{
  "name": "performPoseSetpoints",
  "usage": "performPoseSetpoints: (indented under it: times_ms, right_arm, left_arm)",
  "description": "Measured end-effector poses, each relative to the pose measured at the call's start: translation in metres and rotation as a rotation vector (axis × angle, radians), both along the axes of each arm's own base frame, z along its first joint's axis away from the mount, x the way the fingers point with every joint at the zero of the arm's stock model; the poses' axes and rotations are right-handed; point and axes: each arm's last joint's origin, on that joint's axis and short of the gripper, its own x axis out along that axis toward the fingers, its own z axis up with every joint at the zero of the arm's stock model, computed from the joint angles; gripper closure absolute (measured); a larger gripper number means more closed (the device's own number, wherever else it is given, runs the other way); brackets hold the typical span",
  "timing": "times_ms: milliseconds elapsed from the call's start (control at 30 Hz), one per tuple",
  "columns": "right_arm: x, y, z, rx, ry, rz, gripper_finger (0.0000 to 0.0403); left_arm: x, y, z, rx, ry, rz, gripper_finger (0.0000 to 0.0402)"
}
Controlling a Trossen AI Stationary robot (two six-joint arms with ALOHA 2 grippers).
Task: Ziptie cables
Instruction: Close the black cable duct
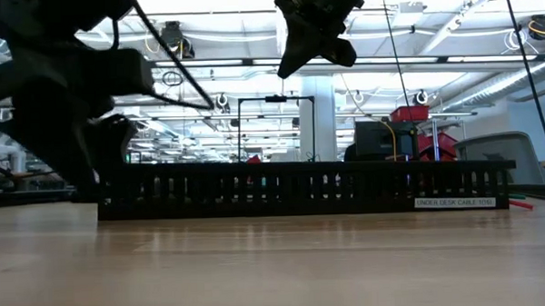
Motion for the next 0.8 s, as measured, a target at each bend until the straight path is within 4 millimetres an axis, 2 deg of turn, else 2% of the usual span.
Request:
performPoseSetpoints:
  times_ms: [267, 500, 800]
  right_arm:
    - [0.000, 0.000, 0.000, 0.000, 0.001, 0.000, 0.0403]
    - [0.000, 0.000, 0.000, 0.000, 0.000, 0.000, 0.0403]
    - [0.000, 0.000, 0.000, 0.000, 0.000, 0.000, 0.0403]
  left_arm:
    - [0.004, -0.001, -0.005, -0.020, -0.062, 0.059, 0.0076]
    - [-0.009, -0.002, -0.019, -0.017, -0.014, 0.086, 0.0076]
    - [-0.010, -0.001, -0.026, -0.020, -0.106, 0.149, 0.0076]
